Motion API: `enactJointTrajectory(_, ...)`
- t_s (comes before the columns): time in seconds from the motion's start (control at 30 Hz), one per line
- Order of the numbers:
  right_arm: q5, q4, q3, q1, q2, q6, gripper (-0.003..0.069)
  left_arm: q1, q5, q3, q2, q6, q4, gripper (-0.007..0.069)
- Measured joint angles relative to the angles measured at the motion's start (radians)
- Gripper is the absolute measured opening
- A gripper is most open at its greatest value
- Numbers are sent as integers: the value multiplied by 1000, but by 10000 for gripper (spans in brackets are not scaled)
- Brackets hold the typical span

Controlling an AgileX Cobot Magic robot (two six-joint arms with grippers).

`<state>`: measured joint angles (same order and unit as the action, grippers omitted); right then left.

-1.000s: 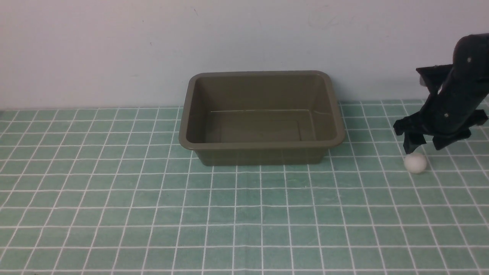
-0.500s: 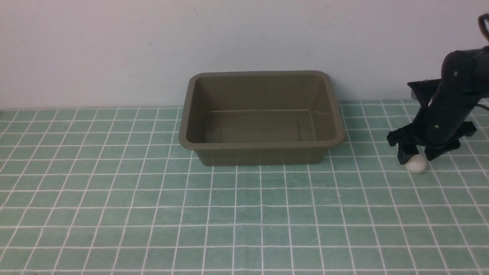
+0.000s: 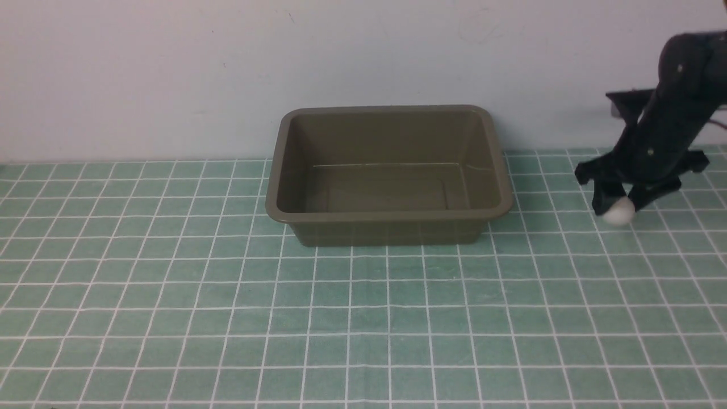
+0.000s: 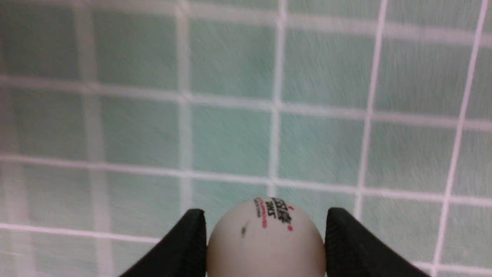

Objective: Put the table tennis balls in the box on the green coffee tablecloth.

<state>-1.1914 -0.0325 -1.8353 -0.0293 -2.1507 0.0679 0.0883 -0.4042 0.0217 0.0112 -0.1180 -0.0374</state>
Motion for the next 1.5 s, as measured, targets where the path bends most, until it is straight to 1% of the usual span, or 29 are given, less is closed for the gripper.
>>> enactJointTrajectory(0.07, -27, -72, -87, 0, 0, 17, 360, 0, 0, 0, 0, 0, 0, 510)
enactJointTrajectory(0.13, -37, -196, -198, -10, 0, 61, 360, 0, 0, 0, 0, 0, 0, 510)
enactJointTrajectory(0.2, -37, -281, -259, -34, 1, 78, 360, 0, 0, 0, 0, 0, 0, 510)
enactJointTrajectory(0.3, -40, -329, -297, -101, 1, 102, 360, 0, 0, 0, 0, 0, 0, 510)
enactJointTrajectory(0.4, -51, -310, -302, -197, -6, 120, 360, 0, 0, 0, 0, 0, 0, 510)
enactJointTrajectory(0.5, -50, -223, -303, -300, -44, 123, 360, 0, 0, 0, 0, 0, 0, 510)
enactJointTrajectory(0.57, -26, -174, -303, -336, -77, 125, 360, 0, 0, 0, 0, 0, 0, 510)
enactJointTrajectory(0.63, -7, -153, -303, -352, -102, 130, 360, 0, 0, 0, 0, 0, 0, 510)
enactJointTrajectory(0.87, 4, -142, -303, -355, -140, 132, 369, 0, 0, 0, 0, 0, 0, 510)
enactJointTrajectory(1.2, 1, -139, -305, -355, -142, 134, 433, 0, 0, 0, 0, 0, 0, 510)
enactJointTrajectory(1.4, -44, -138, -334, -354, -133, 134, 437, 0, 0, 0, 0, 0, 0, 510)
enactJointTrajectory(1.5, -53, -104, -335, -354, -94, 134, 438, 0, 0, 0, 0, 0, 0, 510)
